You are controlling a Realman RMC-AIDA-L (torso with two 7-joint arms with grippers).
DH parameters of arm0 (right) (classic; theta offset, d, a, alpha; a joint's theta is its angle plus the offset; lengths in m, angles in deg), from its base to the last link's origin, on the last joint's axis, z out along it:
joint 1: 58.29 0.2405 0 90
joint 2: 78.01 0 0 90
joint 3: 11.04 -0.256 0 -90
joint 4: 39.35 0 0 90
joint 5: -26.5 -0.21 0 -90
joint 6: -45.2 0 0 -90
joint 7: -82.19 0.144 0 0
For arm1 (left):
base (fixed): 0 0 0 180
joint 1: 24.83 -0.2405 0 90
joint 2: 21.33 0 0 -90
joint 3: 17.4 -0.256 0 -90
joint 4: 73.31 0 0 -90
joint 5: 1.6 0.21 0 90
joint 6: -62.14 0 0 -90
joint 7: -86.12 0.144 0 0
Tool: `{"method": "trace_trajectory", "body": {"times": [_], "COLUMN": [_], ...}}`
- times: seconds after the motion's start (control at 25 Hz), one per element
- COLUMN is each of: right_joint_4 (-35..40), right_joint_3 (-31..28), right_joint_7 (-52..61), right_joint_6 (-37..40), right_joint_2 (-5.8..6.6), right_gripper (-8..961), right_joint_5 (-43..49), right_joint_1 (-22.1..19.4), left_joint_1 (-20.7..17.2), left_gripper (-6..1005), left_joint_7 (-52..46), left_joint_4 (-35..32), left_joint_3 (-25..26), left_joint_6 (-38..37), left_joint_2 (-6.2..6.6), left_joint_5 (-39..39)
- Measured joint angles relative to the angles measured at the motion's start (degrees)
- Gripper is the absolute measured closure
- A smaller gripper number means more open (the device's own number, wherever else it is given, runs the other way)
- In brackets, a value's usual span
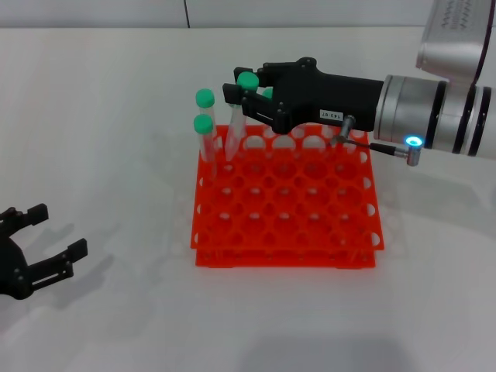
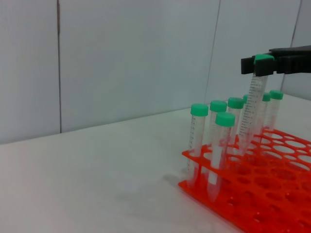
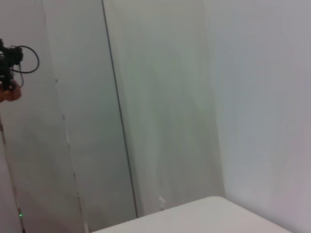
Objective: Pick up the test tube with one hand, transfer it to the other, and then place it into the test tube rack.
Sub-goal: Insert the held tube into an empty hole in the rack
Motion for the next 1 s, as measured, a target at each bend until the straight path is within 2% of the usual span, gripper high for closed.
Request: {"method": "trace_trajectory", "body": {"times": [0.68,1.0], "right_joint_4": [0.99,0.73], "right_joint_3": [2.06,5.55], "right_joint_7": [-1.47,-1.21], "right_joint_6": [-5.24,-8.21], "right_joint_2": [0.04,0.22], "right_gripper": [691,692], "right_joint_5": [0.12,0.35], "right_joint_1": [-0.51,1.08], "left_joint_1": [1.2,1.83], "left_gripper": [120,120], "left_joint_7": [-0.14,-0.22], "left_joint_4": [0.67,0.67], "left_joint_3": [0.08,0.08], "left_joint_6": [0.53,0.53], "left_joint_2": [-0.07,-0.06], "left_joint_5": [0.02,0.04]}}
